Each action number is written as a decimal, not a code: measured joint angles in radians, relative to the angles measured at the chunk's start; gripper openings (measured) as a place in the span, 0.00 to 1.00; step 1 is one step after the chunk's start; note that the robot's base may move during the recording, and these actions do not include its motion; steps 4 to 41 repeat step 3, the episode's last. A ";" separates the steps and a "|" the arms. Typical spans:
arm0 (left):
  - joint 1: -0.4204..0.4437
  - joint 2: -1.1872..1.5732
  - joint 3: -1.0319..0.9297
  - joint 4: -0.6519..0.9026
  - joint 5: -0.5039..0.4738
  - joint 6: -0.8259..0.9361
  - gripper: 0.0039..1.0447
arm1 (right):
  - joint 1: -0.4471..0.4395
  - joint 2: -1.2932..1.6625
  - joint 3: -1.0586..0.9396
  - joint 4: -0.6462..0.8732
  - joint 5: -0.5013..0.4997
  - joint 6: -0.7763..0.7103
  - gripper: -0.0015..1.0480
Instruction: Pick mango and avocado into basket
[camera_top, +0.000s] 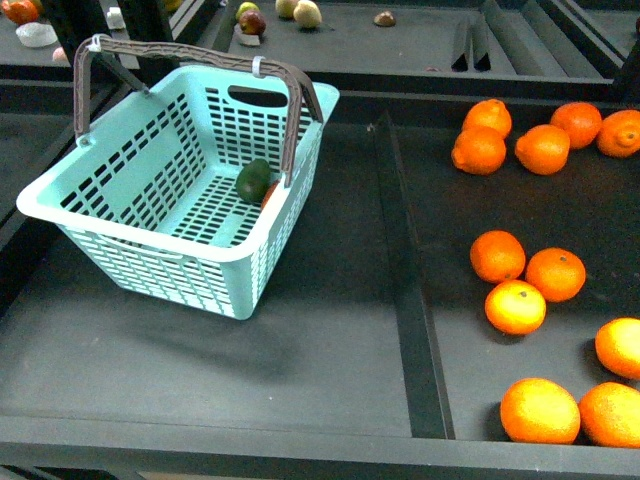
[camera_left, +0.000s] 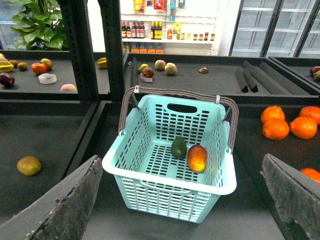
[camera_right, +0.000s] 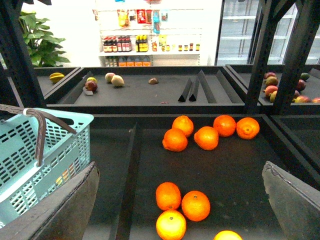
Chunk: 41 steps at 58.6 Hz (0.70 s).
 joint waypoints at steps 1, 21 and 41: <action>0.000 0.000 0.000 0.000 0.000 0.000 0.93 | 0.000 0.000 0.000 0.000 0.000 0.000 0.93; 0.000 0.000 0.000 0.000 0.000 0.000 0.93 | 0.000 0.000 0.000 0.000 0.000 0.000 0.93; 0.000 0.000 0.000 0.000 0.000 0.000 0.93 | 0.000 0.000 0.000 0.000 0.000 0.000 0.93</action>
